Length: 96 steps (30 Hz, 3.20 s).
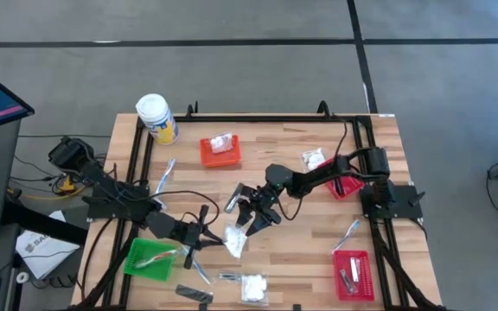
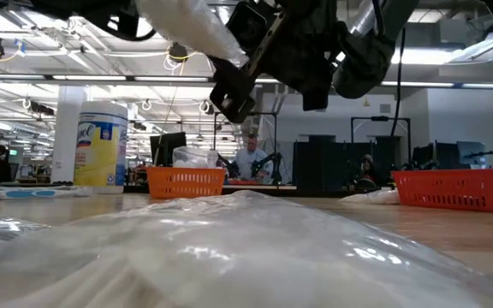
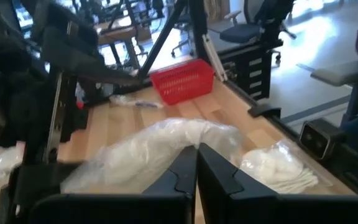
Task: Pick & Place Travel size toiletries
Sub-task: Put the white cotton pack into the orange basket
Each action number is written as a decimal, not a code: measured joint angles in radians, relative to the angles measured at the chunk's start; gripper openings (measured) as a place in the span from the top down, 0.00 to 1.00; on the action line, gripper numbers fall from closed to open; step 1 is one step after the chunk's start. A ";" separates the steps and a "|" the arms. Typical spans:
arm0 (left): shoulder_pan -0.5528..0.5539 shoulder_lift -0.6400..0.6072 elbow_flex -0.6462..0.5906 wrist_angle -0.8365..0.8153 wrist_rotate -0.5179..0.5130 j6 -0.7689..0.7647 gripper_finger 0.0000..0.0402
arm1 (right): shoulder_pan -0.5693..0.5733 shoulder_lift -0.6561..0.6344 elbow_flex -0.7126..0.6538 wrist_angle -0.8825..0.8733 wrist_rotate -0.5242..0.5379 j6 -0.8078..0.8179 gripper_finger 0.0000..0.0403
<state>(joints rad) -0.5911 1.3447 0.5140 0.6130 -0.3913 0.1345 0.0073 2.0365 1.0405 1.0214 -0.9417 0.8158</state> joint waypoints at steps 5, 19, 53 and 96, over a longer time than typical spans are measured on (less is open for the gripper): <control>0.025 0.021 0.000 0.003 0.003 -0.011 1.00 | 0.000 0.000 0.000 -0.012 0.000 -0.004 0.25; -0.002 0.020 0.000 0.053 -0.001 0.017 1.00 | -0.009 0.000 -0.001 -0.156 0.046 -0.079 0.25; 0.016 0.020 -0.005 -0.007 -0.080 0.011 1.00 | -0.005 0.000 -0.001 -0.158 0.048 -0.135 0.79; 0.150 -0.061 -0.078 -0.031 -0.055 -0.550 0.34 | -0.028 -0.180 0.006 -0.837 0.370 -0.517 0.92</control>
<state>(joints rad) -0.4414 1.2833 0.4359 0.5824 -0.4465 -0.4154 -0.0208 1.8561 1.0465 0.1847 -0.5713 0.2987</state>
